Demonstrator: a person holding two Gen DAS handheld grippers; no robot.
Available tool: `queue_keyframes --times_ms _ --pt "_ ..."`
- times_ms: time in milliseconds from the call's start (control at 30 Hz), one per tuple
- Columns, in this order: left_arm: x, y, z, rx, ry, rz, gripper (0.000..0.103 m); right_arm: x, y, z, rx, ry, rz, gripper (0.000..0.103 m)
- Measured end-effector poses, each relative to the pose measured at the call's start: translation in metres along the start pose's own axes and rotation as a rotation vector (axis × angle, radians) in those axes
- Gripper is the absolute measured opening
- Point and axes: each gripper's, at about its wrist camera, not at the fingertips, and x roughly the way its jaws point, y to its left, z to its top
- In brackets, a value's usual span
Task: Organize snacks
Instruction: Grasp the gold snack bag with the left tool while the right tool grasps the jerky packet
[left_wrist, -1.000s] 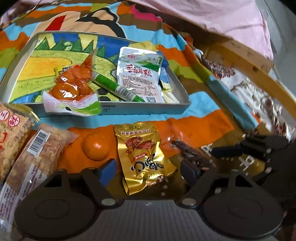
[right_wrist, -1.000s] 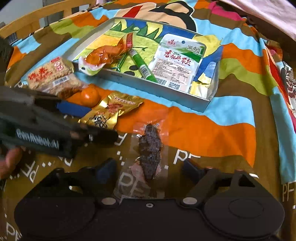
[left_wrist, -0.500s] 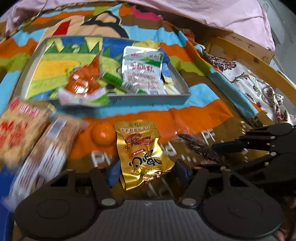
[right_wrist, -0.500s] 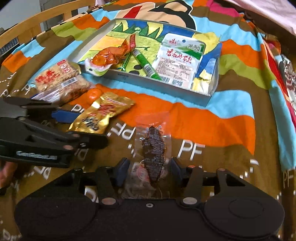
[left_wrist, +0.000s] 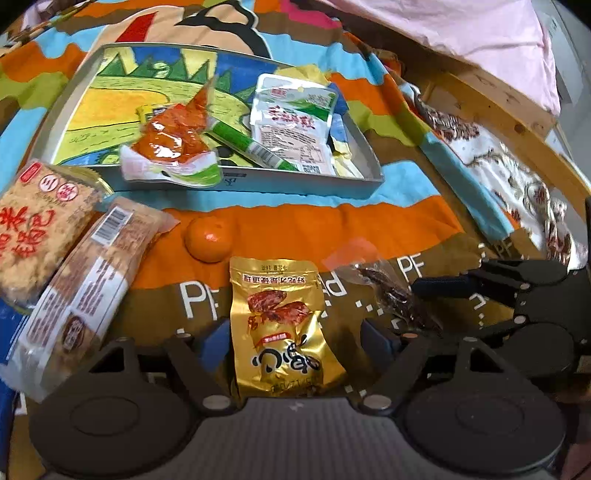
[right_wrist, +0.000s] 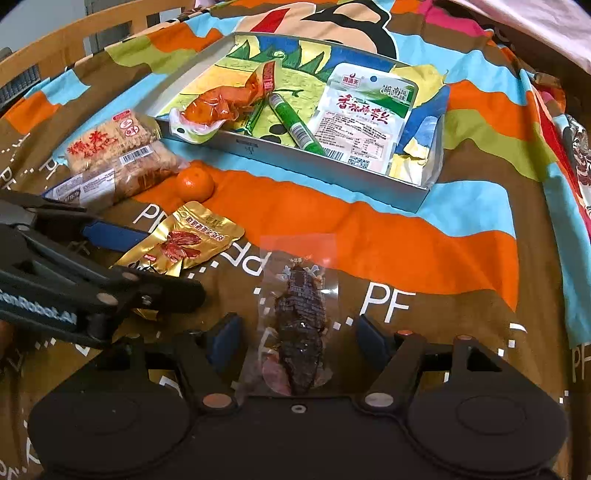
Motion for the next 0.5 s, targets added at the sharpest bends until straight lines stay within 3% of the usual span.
queue_keyframes --times_ms 67,167,500 --pt "0.000 -0.003 0.000 0.021 0.001 0.010 0.077 -0.002 0.003 0.000 -0.011 0.001 -0.004 0.062" --pt "0.001 -0.006 -0.001 0.058 0.011 0.045 0.067 -0.007 0.006 -0.001 -0.008 0.004 -0.012 0.049" --pt "-0.014 -0.015 -0.014 0.104 0.023 0.068 0.057 -0.028 0.024 -0.013 -0.096 -0.026 -0.060 0.046"
